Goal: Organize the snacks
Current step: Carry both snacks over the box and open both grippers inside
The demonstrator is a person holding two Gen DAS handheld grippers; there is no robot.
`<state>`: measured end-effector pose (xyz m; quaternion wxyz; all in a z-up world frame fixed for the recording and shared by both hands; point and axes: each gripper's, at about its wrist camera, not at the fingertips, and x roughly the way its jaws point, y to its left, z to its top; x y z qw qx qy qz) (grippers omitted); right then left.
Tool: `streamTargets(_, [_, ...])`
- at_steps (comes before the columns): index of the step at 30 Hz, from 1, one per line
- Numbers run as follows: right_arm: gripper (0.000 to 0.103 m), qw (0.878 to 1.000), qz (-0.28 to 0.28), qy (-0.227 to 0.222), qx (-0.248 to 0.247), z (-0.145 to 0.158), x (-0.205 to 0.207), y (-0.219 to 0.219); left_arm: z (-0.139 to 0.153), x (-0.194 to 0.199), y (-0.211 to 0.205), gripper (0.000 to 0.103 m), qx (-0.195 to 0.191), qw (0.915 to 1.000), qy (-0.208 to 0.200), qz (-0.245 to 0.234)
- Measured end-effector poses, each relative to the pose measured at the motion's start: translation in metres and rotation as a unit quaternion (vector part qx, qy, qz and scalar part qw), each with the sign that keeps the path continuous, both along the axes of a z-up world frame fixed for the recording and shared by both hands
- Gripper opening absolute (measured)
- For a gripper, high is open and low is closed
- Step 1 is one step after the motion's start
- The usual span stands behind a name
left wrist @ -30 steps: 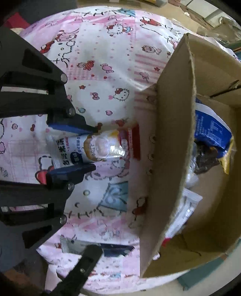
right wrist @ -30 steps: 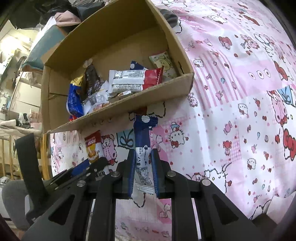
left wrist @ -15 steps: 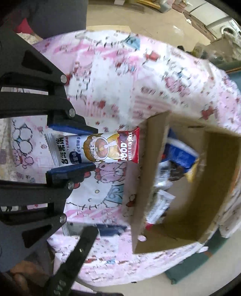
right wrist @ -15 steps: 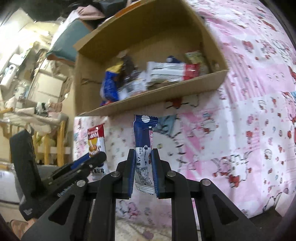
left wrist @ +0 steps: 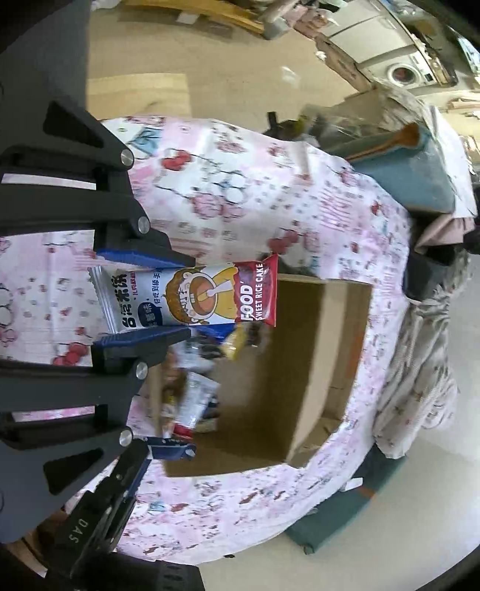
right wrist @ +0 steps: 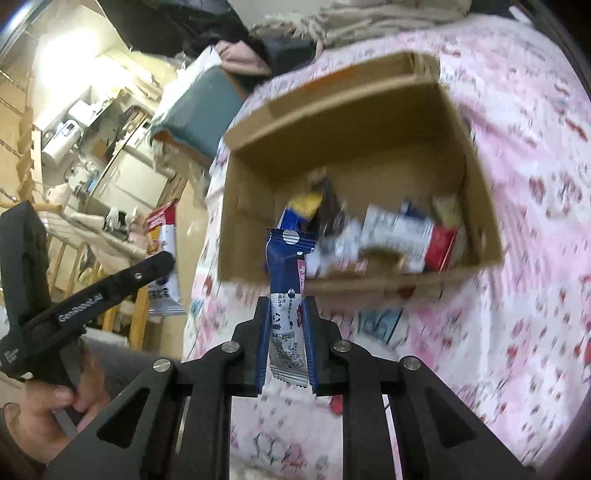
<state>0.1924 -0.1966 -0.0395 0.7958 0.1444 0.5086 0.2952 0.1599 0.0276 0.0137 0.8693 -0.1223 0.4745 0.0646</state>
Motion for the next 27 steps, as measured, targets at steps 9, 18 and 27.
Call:
streamTargets(9, [0.018,0.999,-0.045,-0.021,-0.009,0.003,0.054,-0.014,-0.015,0.053,0.003,0.026,-0.047,0.9987,0.02,-0.006])
streamTargets(18, [0.018,0.998,-0.054,0.029,-0.016,-0.027,0.078,-0.014,-0.056,0.084,-0.028,0.026,-0.031,0.997,0.05,-0.051])
streamTargets(27, [0.019,0.998,-0.043,0.048,-0.026,-0.036,0.077,-0.003,-0.08,0.097,-0.049,0.027,-0.042,0.9943,0.068,-0.071])
